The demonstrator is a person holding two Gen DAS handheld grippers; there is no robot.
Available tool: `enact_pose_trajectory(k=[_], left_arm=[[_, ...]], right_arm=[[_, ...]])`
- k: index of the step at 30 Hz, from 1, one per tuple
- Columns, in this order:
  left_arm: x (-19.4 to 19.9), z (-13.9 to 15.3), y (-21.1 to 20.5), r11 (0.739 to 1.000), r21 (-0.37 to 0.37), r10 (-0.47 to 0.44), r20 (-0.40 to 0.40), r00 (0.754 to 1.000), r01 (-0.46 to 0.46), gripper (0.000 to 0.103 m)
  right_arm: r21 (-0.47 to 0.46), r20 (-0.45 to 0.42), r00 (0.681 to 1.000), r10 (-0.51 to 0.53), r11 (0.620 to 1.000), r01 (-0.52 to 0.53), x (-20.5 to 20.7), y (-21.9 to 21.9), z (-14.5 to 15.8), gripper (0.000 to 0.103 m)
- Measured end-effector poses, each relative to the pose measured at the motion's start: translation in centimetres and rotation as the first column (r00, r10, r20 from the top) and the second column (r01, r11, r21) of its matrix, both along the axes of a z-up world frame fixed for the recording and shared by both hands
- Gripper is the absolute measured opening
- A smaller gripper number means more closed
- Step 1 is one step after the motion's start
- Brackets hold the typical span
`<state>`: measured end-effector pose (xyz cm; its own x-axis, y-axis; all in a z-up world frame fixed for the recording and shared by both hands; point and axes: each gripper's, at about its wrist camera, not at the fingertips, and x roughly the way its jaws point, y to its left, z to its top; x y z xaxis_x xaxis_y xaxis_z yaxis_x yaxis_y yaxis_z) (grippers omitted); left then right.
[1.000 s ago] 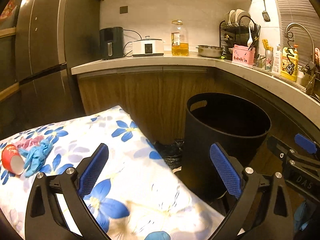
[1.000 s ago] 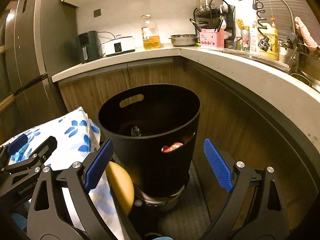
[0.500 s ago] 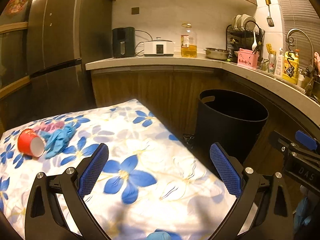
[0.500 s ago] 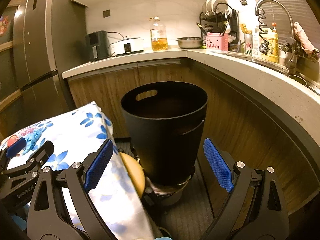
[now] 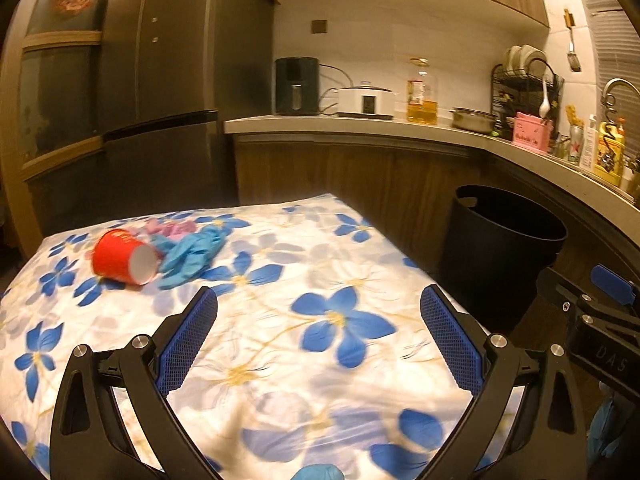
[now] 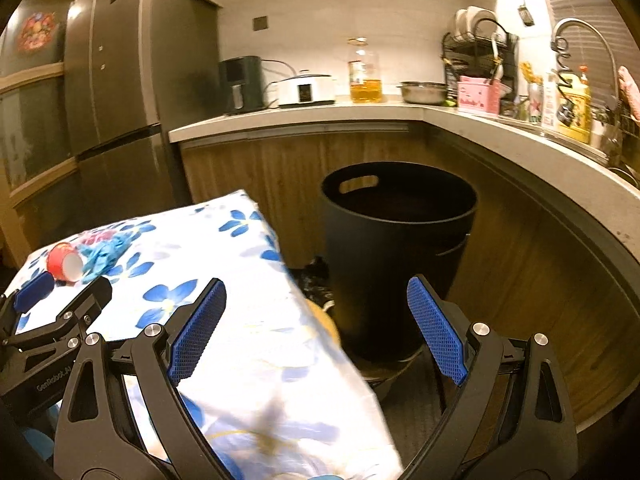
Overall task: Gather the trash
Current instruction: 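Move both open tools back toward the red cup and blue glove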
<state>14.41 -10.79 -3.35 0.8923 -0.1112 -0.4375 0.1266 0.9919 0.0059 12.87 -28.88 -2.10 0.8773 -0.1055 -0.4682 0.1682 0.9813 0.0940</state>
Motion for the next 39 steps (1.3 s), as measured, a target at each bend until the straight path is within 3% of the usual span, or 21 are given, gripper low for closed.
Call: enact_pose_trajectory(k=[24,39], left_arm=[[1.0,-0.6,10.0,0.973,-0.014,0.229,-0.009,0.973,-0.229,0.097],[2.8,-0.2,18.3,0.916,-0.048,0.397,-0.01,0.918,-0.397,0.097]], right_arm=[[-0.016,-0.006,0.976,0.216,0.976,-0.216,4.8,10.4,-0.7,0.091],[0.001,-0.01,0.932,0.361,0.932,-0.361,12.5,19.7,-1.5,0.091]])
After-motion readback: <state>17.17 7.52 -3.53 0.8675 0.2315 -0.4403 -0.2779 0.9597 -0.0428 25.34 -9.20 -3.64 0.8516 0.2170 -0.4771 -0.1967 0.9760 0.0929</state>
